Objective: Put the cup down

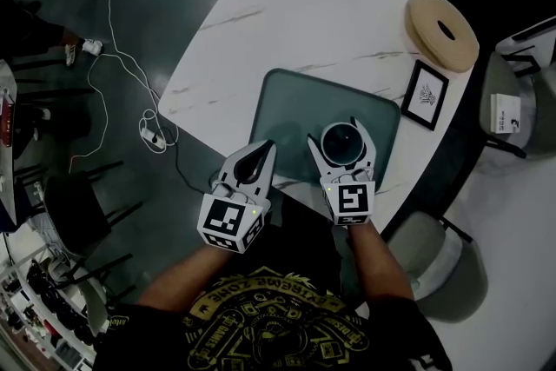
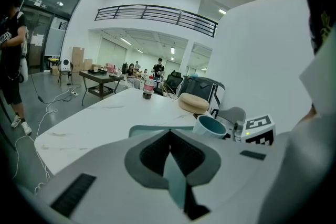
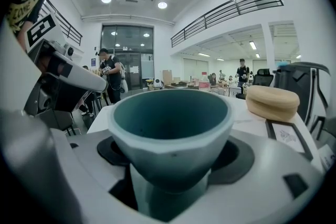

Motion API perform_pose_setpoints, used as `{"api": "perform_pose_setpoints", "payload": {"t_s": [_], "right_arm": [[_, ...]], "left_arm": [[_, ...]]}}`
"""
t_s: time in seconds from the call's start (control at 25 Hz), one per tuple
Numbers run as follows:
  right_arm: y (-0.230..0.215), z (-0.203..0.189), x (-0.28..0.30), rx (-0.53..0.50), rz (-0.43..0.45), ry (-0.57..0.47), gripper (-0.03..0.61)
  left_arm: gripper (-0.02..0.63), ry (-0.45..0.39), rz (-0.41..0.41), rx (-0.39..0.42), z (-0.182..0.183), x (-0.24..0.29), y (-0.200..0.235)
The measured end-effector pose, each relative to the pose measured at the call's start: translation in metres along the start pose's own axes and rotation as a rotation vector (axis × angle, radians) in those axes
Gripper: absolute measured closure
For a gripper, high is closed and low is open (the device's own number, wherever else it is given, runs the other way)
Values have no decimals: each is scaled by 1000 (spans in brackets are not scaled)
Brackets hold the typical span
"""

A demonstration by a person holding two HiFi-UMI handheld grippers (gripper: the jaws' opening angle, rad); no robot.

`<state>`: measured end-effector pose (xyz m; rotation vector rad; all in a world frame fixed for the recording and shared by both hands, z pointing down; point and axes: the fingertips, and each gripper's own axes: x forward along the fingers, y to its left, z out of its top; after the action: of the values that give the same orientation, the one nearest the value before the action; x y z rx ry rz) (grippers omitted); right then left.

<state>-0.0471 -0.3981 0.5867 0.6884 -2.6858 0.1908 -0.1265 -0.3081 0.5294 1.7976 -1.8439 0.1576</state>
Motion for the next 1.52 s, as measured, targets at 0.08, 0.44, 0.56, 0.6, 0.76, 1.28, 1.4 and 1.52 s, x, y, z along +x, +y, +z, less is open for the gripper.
{"api": "perform_pose_setpoints", "payload": {"t_s": [0.08, 0.44, 0.56, 0.6, 0.76, 1.28, 1.4, 1.52], "right_arm": [[0, 0, 0, 0, -5, 0, 196], [-7, -6, -8, 12, -43, 55, 147], [-8, -3, -16, 10, -63, 41, 147], [-7, -1, -20, 11, -73, 41, 147], [-3, -3, -41, 31, -113, 49, 147], [47, 64, -132, 85, -305, -42, 359], [60, 79, -147, 101, -365, -51, 525], [78, 93, -157, 91, -370, -56, 571]], "left_arm": [[603, -1, -5, 1, 1, -1, 0], [603, -26, -36, 16, 11, -9, -2], [603, -37, -50, 17, 14, -13, -3], [603, -40, -56, 17, 15, -15, -4], [603, -62, -88, 27, 24, -24, -10], [603, -126, -184, 72, 47, -79, -21], [603, -119, -207, 73, 44, -94, -22], [603, -124, -223, 73, 42, -110, -25]]}}
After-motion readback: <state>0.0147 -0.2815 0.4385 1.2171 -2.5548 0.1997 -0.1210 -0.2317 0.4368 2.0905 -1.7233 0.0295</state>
